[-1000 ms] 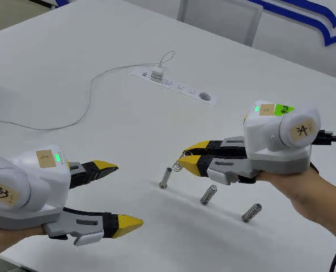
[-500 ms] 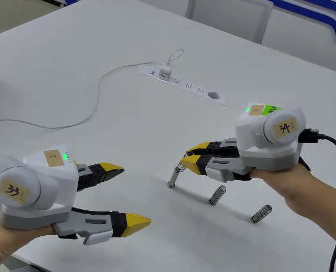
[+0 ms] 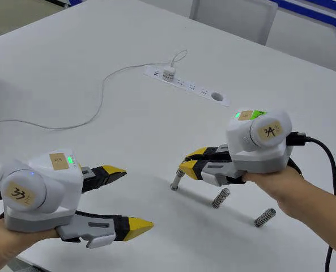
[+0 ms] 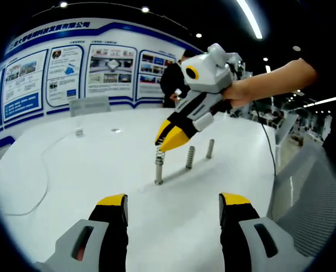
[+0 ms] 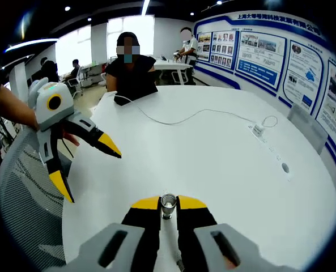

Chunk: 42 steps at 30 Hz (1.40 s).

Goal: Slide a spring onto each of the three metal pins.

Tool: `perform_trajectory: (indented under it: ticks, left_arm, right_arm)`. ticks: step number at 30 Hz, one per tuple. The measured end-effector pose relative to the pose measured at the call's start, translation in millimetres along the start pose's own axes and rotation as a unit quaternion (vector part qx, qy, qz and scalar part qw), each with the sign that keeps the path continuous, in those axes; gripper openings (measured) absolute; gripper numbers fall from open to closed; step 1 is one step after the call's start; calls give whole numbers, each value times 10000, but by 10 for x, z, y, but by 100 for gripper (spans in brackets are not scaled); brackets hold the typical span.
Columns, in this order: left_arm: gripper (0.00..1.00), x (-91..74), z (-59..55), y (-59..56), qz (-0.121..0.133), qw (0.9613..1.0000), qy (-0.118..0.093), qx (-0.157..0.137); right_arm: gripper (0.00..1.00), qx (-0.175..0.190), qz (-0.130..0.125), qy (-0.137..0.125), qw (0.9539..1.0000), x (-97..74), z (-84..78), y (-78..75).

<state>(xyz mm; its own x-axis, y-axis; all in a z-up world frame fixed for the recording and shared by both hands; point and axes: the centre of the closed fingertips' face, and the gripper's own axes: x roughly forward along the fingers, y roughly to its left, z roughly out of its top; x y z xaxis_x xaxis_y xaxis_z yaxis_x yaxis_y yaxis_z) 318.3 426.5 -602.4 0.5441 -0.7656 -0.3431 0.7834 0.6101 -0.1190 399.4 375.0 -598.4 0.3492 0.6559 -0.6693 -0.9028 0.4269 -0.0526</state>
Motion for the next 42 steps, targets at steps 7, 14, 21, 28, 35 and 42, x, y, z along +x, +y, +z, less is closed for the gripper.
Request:
perform_trajectory:
  ticks: [7, 14, 21, 28, 35, 42]
  left_arm:
    - [67, 0, -27, 9, 10, 10000, 40, -19]
    - [66, 2, -32, 12, 18, 10000, 51, -53]
    - [66, 2, -40, 14, 24, 10000, 68, -53]
    - [66, 1, -41, 19, 41, 9999, 69, -64]
    - [66, -4, -54, 24, 55, 9999, 87, -93]
    - [67, -3, -45, 4, 13, 9999, 54, -119]
  right_arm:
    - [11, -21, 40, 222, 9997, 108, -110, 11]
    - [11, 21, 64, 347, 9994, 149, -181, 25]
    - [11, -76, 94, 442, 9990, 196, -248, 59]
    - [11, -70, 81, 463, 9989, 226, -276, 63]
    - [11, -134, 40, 493, 9987, 252, -293, 68]
    - [11, -97, 40, 507, 9987, 257, -302, 68]
